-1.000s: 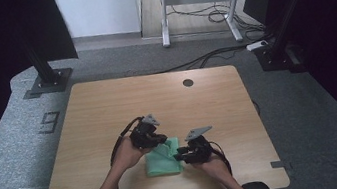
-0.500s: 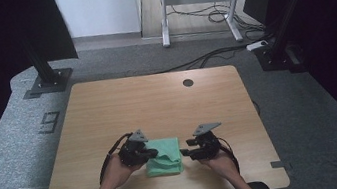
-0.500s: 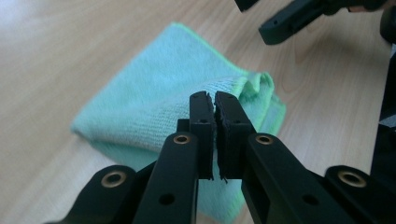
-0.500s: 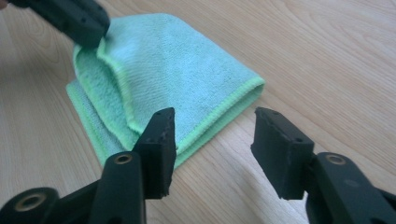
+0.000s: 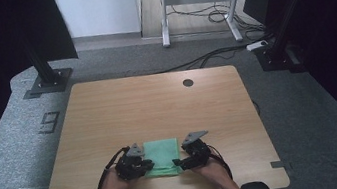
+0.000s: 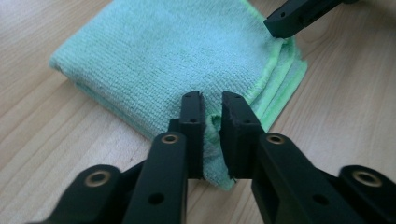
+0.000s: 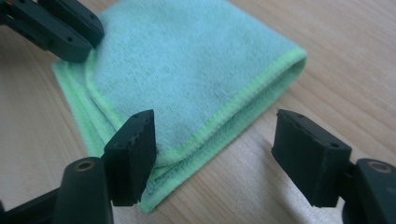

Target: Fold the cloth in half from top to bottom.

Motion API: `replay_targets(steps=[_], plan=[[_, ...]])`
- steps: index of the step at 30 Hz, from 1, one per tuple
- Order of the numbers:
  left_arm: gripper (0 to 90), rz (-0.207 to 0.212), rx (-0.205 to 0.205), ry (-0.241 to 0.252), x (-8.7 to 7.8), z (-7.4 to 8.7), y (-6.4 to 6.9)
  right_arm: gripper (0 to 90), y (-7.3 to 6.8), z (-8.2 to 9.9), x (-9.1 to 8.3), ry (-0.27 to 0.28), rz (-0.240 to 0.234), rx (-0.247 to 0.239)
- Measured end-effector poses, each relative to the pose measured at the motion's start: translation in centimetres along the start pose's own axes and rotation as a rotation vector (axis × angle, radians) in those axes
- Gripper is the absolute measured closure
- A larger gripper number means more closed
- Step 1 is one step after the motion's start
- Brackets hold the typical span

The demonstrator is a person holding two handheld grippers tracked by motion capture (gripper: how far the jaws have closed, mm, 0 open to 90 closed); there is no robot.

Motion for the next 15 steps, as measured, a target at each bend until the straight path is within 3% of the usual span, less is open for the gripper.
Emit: replay_targets(steps=[5,8,12,15], plan=[[61.9,-0.048,0.006,0.039,-0.3,0.6,0.2,28.3,-0.3,0.5,0.2,-0.011,0.027,-0.043],[51.5,-0.108,0.013,0.020,-0.5,1.1,0.1,27.8,-0.3,0.6,0.2,-0.013,0.041,-0.041],[49.2,-0.108,-0.009,0.024,0.0,1.9,-0.4,27.7,-0.4,0.6,0.4,-0.008,0.052,-0.051],[49.0,-0.119,-0.003,0.036,0.3,1.7,-0.8,27.4,-0.3,0.5,0.5,-0.012,0.062,-0.047]])
Point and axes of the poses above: each handheld gripper's, and its own axes: x roughly forward along the jaws, z roughly out of its underside, y roughly to its right, the point moved 4 cm from there along x, roughly forward along the jaws, and after that the axes turned 15 degrees about z, right-handed, at the moved point
